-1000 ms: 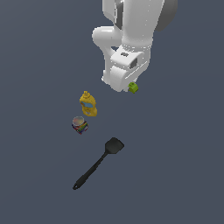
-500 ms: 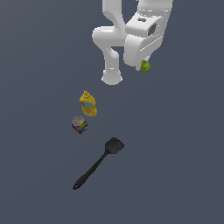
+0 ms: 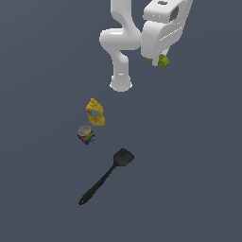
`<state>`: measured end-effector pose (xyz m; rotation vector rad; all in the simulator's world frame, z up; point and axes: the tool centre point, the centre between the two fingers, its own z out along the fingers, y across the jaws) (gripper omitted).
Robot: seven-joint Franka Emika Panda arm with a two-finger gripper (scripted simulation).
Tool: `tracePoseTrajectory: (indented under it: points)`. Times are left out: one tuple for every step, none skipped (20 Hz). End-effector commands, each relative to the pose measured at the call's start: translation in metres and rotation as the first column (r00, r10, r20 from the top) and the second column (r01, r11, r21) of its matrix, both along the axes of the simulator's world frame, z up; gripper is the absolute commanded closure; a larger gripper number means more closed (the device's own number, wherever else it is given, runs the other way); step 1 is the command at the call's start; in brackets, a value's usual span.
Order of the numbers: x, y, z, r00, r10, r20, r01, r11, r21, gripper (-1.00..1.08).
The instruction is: Pick up a designated object from a clutter of objects.
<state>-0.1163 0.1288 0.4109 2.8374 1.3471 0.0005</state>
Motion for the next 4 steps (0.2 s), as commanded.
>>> tracePoseTrajectory:
  points:
    - [0.0001, 0.0001, 0.0008, 1.0, -0.001, -0.001, 0.001, 1.0, 0.0, 1.08]
    - [0.0008, -0.0003, 0.0001, 1.0, -0.001, -0.001, 0.001, 1.0, 0.0, 1.08]
    - [0.0012, -0.0006, -0.0005, 1.0, -0.001, -0.001, 0.001, 1.0, 0.0, 1.08]
    - [0.0014, -0.0007, -0.0007, 1.0, -0.001, -0.001, 0.001, 1.0, 0.0, 1.08]
